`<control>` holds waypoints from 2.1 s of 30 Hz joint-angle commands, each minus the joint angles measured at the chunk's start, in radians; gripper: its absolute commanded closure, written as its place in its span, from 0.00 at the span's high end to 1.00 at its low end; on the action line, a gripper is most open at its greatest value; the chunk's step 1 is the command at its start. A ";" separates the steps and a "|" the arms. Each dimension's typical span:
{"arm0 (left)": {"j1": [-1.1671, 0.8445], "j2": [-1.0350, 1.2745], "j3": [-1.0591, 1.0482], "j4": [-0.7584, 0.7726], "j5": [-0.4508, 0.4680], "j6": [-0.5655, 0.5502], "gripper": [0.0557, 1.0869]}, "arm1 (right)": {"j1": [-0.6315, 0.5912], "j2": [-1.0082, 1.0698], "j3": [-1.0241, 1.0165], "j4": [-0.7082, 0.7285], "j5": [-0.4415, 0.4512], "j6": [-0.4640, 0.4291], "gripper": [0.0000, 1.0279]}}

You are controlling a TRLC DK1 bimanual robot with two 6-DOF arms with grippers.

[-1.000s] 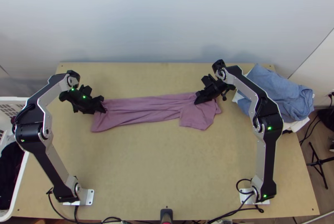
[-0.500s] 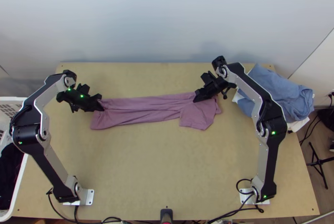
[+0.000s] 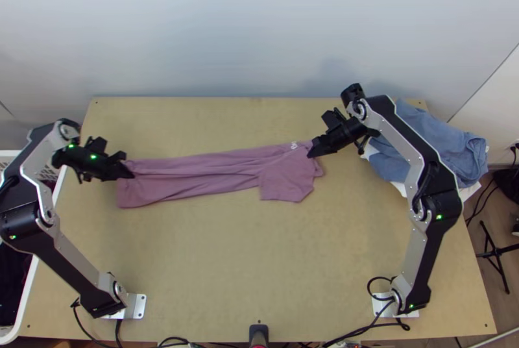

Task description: Fold the t-shirt

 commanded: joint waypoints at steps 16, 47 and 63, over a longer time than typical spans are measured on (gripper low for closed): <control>-0.719 -0.057 0.254 -0.027 0.036 -0.421 0.04 | -0.107 -0.349 -0.242 -0.018 0.001 0.024 0.03; -1.033 0.514 0.843 0.304 0.125 -0.628 0.91 | -0.203 -0.608 -0.623 0.099 0.002 0.072 0.03; -0.892 0.291 0.754 -0.001 -0.039 -0.421 0.94 | -0.168 -0.599 -0.586 0.101 0.002 0.079 0.03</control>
